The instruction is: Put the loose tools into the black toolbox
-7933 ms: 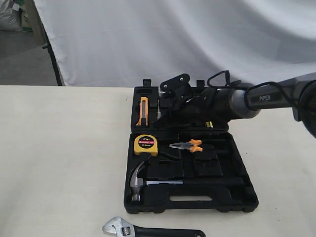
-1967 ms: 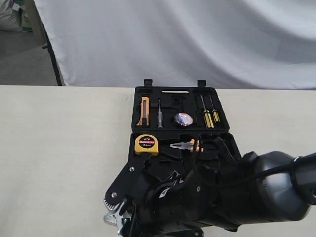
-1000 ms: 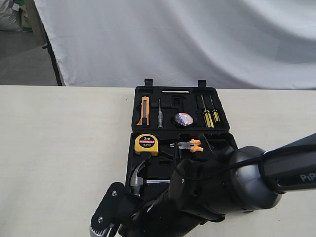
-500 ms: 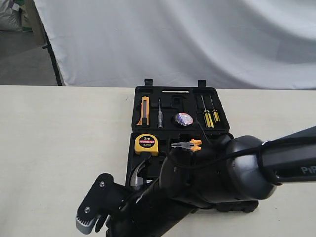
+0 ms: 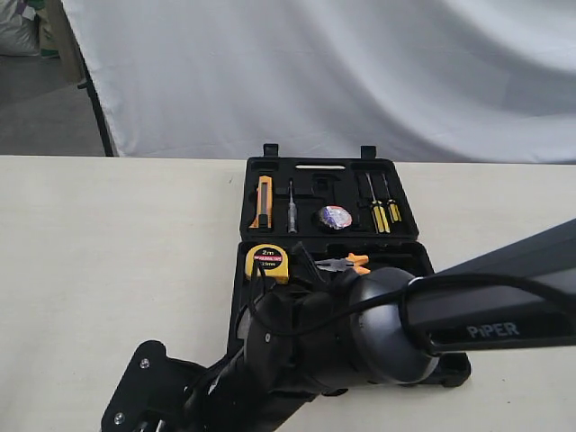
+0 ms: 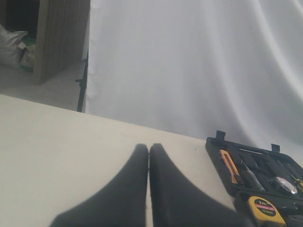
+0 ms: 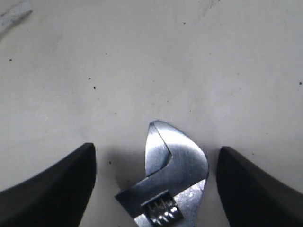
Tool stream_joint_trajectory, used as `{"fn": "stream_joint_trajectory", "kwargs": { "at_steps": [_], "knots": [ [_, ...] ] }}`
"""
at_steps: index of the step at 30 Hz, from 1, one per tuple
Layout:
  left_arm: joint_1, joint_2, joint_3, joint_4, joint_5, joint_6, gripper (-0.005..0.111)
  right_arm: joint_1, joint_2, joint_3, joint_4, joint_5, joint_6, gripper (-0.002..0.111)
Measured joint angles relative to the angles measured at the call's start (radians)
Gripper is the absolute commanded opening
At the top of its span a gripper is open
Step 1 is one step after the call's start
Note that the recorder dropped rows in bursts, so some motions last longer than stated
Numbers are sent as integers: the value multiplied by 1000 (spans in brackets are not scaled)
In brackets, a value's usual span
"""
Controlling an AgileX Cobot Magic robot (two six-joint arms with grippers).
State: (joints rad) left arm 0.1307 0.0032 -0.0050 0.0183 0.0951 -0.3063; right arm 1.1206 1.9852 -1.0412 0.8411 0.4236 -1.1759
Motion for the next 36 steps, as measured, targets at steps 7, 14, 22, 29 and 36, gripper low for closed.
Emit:
{"fn": "stream_joint_trajectory", "kwargs": {
  "at_steps": [7,14,22,29,36],
  "knots": [
    [0,0,0,0,0,0,1,4,1,-11,-205,5,185,68],
    [0,0,0,0,0,0,1,4,-3,-22,-303,59,247,68],
    [0,0,0,0,0,0,1,65,-7,-22,-453,29,363,23],
    [0,0,0,0,0,0,1,68,-8,-22,-464,25,384,0],
    [0,0,0,0,0,0,1,68,-33,-19,-480,59,397,0]
  ]
}}
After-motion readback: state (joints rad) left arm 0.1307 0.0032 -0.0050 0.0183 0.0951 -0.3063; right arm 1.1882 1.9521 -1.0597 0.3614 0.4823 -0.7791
